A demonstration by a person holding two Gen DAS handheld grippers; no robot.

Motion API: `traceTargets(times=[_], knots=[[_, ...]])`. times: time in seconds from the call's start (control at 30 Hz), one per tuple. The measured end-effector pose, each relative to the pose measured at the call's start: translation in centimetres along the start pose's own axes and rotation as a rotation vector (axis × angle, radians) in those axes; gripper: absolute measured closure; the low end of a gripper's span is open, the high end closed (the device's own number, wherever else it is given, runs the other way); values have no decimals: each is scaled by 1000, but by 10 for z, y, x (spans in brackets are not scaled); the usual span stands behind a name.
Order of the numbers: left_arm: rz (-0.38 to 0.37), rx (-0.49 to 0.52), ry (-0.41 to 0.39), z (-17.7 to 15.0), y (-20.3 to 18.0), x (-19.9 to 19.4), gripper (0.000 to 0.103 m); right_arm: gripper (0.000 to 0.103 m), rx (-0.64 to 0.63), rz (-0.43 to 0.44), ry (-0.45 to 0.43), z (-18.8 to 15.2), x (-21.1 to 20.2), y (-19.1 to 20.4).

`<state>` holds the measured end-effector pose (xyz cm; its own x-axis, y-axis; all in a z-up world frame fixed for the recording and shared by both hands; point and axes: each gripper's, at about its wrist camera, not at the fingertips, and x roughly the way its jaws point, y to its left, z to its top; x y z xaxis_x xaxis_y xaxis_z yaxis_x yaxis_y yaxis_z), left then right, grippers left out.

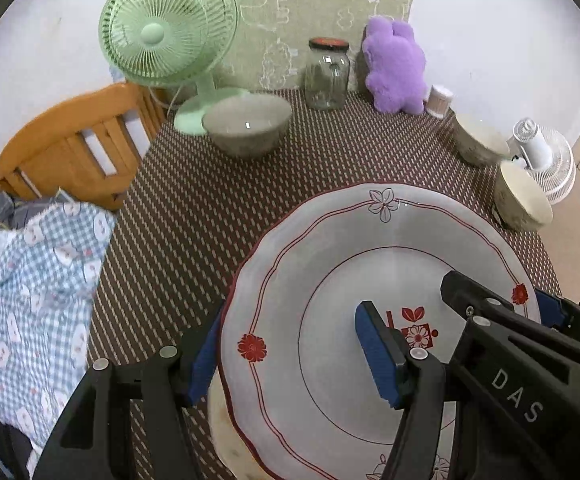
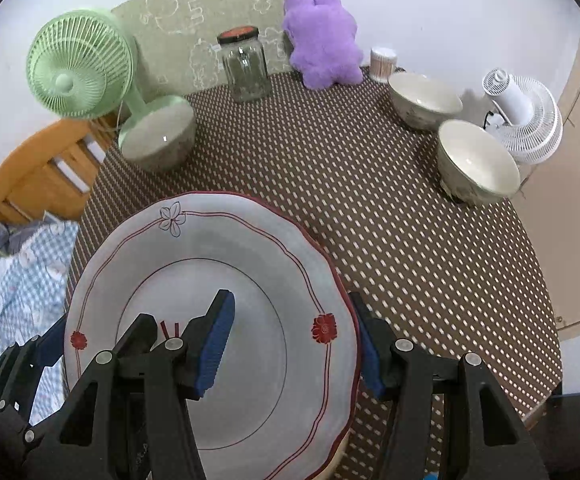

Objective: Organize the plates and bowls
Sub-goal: 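Lift and carry the red-rimmed plate over the yellow-flowered plates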

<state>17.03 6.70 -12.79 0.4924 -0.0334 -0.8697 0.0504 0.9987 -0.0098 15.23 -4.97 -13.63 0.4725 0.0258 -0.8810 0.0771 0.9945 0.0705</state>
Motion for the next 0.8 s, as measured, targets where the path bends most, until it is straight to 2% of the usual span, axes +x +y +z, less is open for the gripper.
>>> traceTargets(times=[0.37,0.8], knots=[[-14,-17,70,-44,-24,12,38,43,-29,-26,79,-44,12,-31],[-12,-40,103,-62,-19,26,37,43,-52,-30,120,-60,30,-31]])
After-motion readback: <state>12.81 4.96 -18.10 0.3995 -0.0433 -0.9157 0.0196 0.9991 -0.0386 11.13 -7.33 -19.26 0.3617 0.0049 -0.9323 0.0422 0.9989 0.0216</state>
